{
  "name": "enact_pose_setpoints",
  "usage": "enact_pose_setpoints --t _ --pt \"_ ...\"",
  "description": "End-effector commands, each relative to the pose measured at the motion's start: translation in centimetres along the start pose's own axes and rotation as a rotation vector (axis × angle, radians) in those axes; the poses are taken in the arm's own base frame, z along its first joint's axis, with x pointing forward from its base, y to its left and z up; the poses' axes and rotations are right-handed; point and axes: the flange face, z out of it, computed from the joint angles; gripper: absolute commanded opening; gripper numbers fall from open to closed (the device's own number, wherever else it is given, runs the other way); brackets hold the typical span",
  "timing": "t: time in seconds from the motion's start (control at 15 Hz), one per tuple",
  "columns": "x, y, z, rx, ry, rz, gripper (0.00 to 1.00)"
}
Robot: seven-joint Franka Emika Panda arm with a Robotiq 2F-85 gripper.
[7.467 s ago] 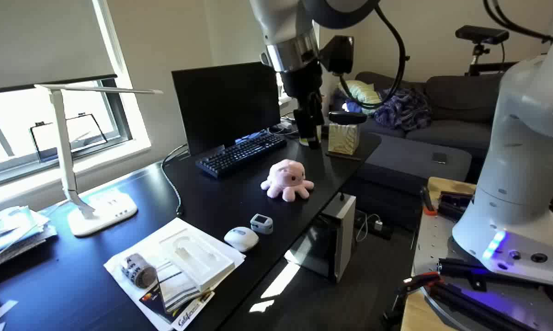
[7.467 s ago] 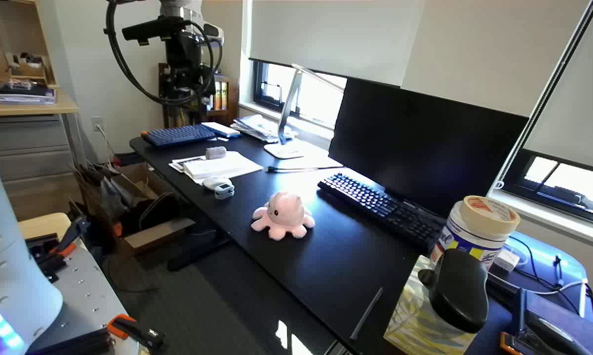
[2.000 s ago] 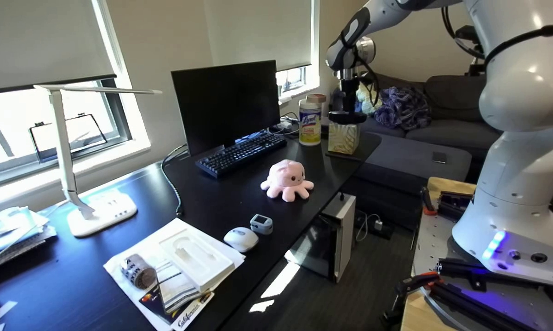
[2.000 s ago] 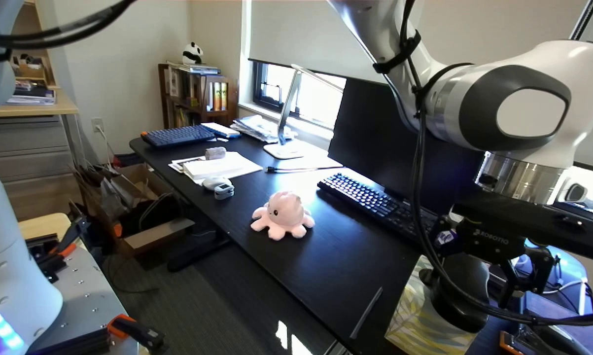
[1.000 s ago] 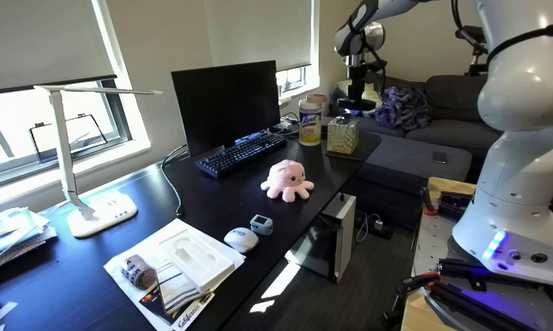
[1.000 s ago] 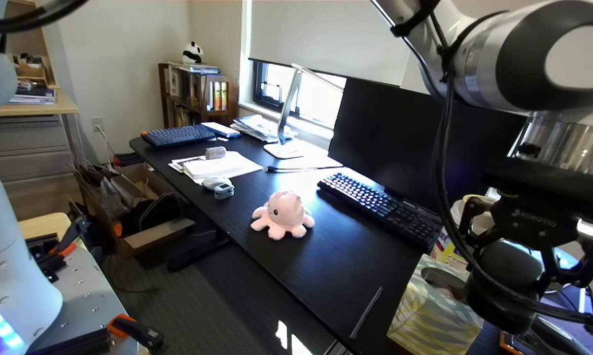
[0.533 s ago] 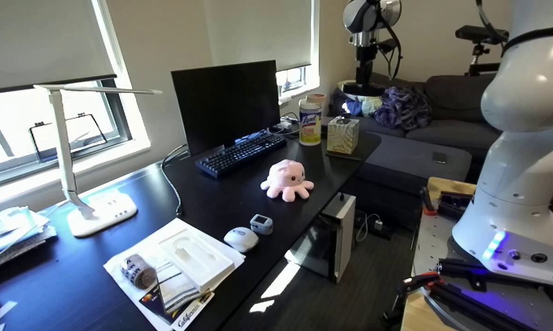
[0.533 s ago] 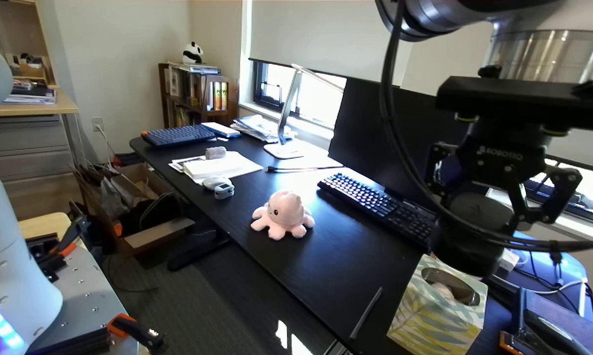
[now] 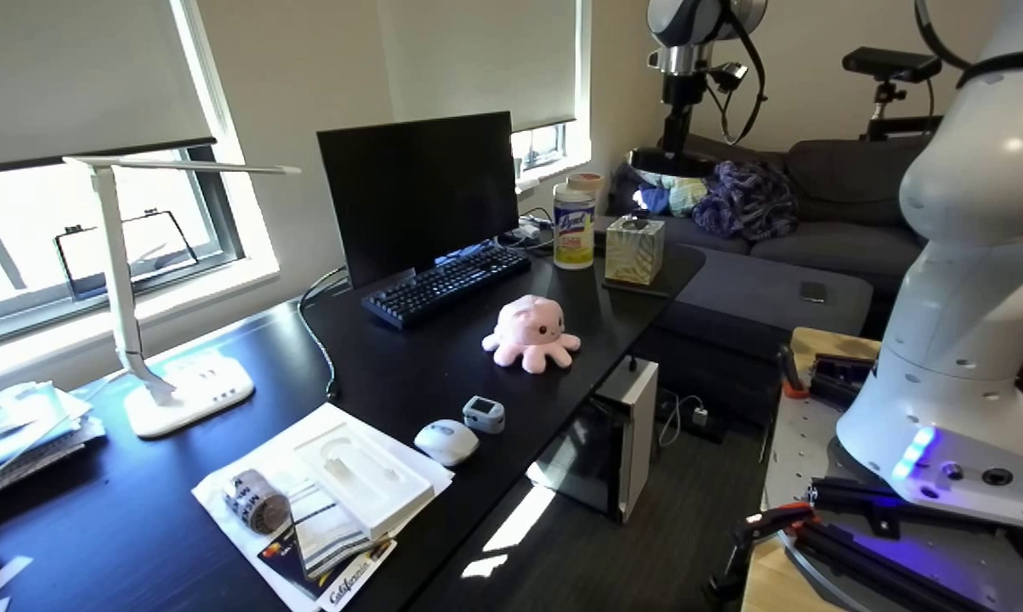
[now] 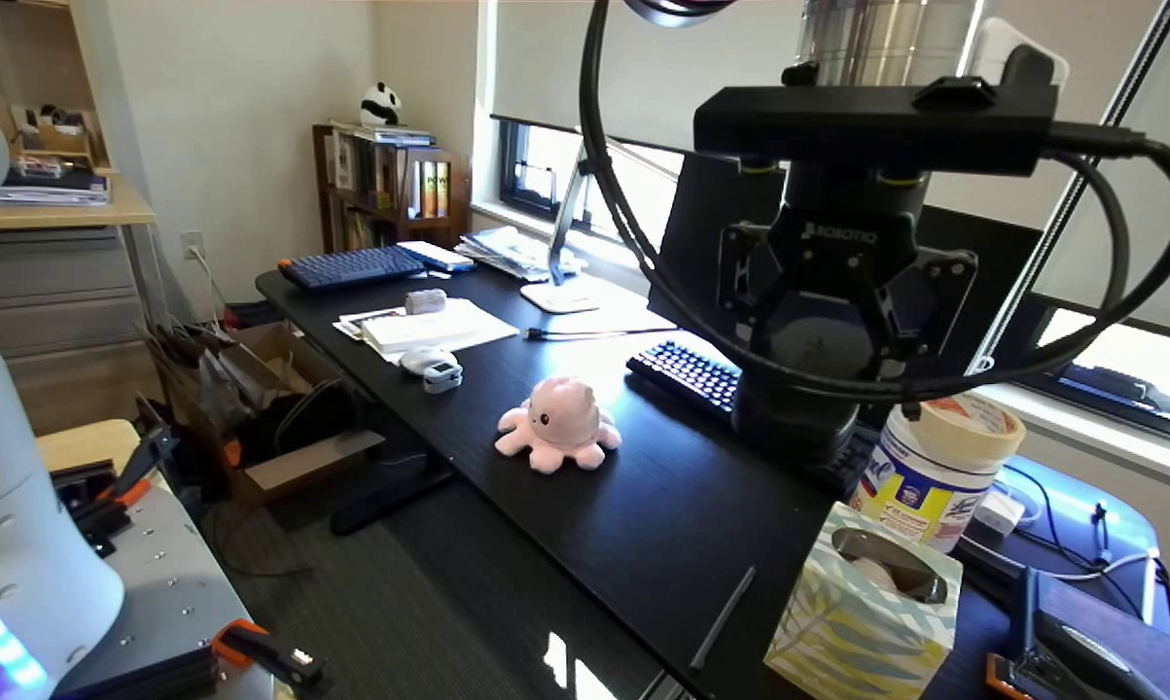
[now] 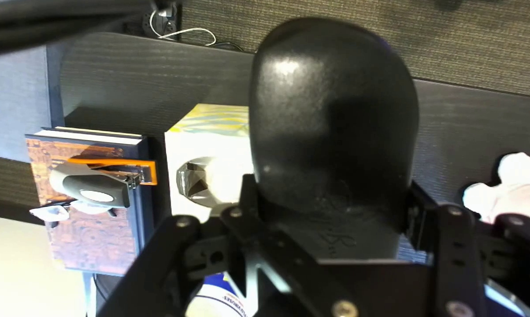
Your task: Put the case on the box on the table left of the plushy
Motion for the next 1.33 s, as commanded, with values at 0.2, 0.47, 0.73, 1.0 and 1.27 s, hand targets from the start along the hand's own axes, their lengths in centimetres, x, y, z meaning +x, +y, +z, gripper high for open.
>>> enact_pose_setpoints --t 0.2,0.47,0.73,1.0,1.27 --pt "0.1 -2.6 1.5 0.044 0.007 0.001 0.49" --pt "0.2 -11.5 5.1 0.159 -0.027 -0.07 0.49" --pt "-0.1 -20.7 6.5 0.188 -0.055 -0.012 0.49" --pt "0.6 -28.5 5.5 0.179 -0.009 0.056 0.49" --pt "1.0 -29.5 5.6 0.184 -0.029 0.023 0.74"
